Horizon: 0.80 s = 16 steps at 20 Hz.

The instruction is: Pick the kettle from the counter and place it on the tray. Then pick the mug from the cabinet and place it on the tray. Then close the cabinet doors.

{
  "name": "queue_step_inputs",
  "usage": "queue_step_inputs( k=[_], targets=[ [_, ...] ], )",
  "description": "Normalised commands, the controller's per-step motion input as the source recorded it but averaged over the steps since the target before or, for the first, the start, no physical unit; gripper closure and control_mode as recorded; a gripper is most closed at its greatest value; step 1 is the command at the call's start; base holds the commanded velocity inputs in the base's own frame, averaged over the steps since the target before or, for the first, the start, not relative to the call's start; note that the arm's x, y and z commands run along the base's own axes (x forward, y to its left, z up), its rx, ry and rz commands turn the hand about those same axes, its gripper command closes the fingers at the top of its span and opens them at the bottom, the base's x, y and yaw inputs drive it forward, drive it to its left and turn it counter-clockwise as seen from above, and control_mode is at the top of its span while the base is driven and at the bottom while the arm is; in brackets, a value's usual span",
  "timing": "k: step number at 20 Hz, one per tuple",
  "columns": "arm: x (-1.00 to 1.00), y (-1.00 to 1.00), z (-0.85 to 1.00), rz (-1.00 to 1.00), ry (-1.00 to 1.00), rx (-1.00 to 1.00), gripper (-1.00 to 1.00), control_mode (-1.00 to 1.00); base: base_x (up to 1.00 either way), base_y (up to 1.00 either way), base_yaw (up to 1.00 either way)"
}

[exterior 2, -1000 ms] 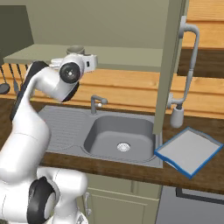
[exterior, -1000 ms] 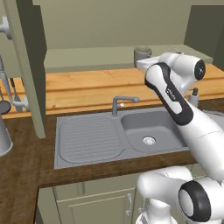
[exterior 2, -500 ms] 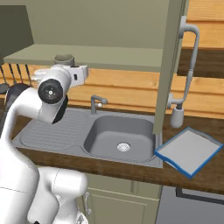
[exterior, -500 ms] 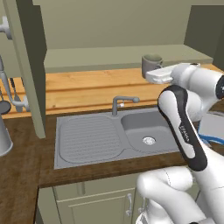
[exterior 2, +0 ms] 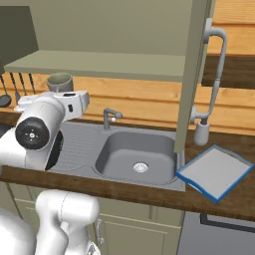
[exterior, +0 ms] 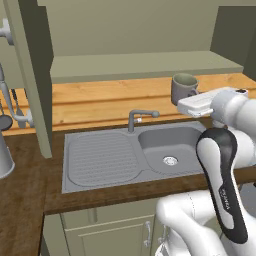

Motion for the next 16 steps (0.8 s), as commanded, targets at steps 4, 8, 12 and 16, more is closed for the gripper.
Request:
queue_step_inputs(
  k=[4,8,12,16],
  targets=[
    [-0.29,0.04,-0.05,0.0,0.02,-0.01,1.0,-1.0,0.0,0.0,0.0],
    [-0.35,0.03,-0.15,0.0,0.0,-0.01,1.0,-1.0,0.0,0.0,0.0],
    [-0.34,0.01,-0.07,0.02,0.01,-0.01,1.0,-1.0,0.0,0.0,0.0],
    [-0.36,0.0,-0.13,0.02,0.02,-0.01,1.0,-1.0,0.0,0.0,0.0]
  ],
)
